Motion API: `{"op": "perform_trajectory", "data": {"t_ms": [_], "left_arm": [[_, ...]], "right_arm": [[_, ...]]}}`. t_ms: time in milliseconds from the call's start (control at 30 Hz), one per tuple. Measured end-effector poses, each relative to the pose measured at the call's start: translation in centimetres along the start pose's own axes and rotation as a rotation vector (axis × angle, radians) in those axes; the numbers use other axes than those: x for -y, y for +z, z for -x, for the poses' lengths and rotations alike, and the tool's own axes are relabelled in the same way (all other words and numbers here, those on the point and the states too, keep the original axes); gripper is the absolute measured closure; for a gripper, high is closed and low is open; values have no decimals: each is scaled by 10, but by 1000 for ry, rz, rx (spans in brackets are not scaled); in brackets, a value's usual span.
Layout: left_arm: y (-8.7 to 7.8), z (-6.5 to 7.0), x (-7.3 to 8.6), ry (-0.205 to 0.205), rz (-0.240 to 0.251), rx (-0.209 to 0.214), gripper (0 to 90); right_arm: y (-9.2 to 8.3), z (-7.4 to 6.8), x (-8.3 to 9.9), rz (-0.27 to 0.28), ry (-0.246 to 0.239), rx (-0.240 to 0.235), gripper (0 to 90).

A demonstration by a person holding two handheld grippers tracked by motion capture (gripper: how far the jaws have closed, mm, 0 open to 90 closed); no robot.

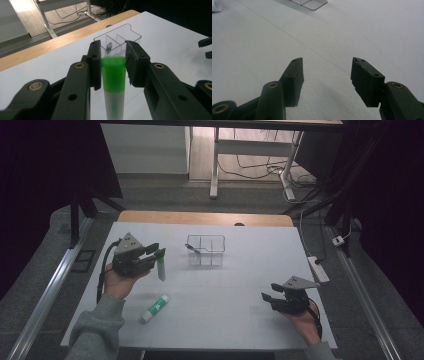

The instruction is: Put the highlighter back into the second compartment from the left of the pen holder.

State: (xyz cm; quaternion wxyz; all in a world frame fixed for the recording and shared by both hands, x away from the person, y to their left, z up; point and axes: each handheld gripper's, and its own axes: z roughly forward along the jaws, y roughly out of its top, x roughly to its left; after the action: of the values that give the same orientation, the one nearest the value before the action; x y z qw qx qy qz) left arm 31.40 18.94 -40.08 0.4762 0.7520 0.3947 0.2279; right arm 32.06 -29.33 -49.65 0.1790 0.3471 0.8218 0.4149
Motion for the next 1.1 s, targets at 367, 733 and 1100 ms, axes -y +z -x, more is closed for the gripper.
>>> {"op": "perform_trajectory", "data": {"t_ms": [367, 733, 1100], "left_arm": [[12, 6, -13, 18, 16, 25, 669], [24, 4, -22, -4, 54, 52, 668], [36, 9, -39, 13, 80, 66, 669]], "right_arm": [[1, 1, 1, 3, 0, 2, 433], [1, 2, 1, 0, -2, 3, 432], [1, 2, 1, -4, -5, 8, 431]]}}
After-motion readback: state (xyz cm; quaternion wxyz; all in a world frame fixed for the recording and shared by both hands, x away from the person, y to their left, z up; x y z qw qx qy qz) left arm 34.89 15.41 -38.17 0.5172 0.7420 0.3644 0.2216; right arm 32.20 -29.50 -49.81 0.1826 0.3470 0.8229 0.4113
